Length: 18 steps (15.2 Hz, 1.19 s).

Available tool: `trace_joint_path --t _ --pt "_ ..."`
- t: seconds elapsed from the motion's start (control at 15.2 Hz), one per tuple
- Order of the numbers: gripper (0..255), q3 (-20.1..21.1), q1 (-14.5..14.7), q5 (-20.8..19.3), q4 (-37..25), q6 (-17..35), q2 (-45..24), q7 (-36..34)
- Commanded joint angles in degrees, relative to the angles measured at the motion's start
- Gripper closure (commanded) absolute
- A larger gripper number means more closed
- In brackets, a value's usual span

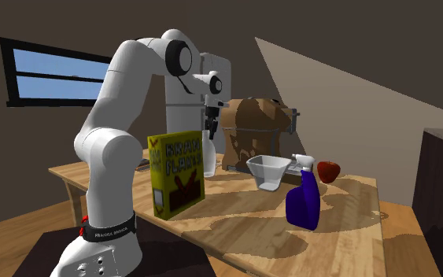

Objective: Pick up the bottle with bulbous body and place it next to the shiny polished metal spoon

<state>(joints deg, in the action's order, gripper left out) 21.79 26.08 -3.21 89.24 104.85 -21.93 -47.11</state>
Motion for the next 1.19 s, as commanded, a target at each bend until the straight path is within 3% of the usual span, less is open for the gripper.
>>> trace_joint_path --t 0.0,0.33,0.59,1.12 --pt "0 0.0 0.0 0.0 0.0 0.0 0.0 0.0" --pt "0 0.0 0.0 0.0 0.0 0.0 0.0 0.0" --pt "0 0.1 0.3 0.0 -7.5 -7.3 -0.1 0.1" --pt "0 0.1 0.3 0.0 -7.5 -7.3 -0.1 0.1"
